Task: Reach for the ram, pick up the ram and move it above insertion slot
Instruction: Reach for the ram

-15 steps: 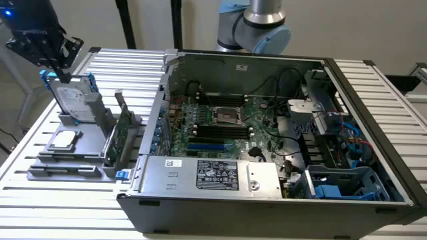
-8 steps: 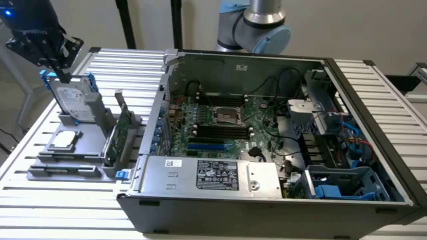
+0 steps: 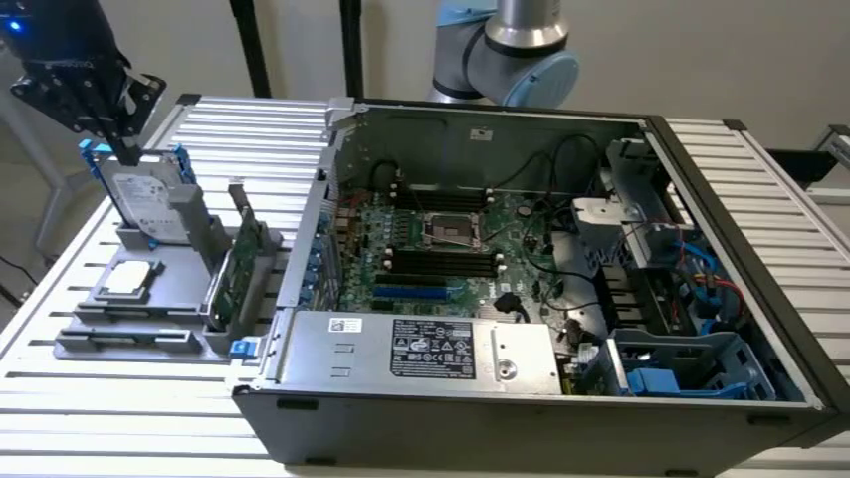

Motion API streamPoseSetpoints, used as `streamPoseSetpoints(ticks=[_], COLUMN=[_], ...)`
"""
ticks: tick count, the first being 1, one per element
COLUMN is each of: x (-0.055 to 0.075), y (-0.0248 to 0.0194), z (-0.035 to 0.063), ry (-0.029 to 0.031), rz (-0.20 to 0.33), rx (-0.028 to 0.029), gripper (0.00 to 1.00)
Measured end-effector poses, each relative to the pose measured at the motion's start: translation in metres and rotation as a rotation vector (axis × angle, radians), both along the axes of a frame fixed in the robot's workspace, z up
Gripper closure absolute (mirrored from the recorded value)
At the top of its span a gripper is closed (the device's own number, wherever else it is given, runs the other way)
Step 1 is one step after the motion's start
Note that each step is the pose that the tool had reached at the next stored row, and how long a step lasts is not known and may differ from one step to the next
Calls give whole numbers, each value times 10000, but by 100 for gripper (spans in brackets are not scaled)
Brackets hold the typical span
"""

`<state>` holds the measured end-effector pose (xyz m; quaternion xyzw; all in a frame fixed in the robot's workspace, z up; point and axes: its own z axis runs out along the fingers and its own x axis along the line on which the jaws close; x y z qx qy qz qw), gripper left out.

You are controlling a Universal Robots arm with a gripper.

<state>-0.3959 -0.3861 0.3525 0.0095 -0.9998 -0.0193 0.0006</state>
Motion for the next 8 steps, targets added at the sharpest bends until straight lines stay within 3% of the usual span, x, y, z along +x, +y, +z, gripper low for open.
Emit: streamPoseSetpoints(ticks=[3,8], x=[1,1], y=[-82,-277], z=[2,11], ry=[2,6], rz=[1,1], rx=[3,3], gripper=[89,89])
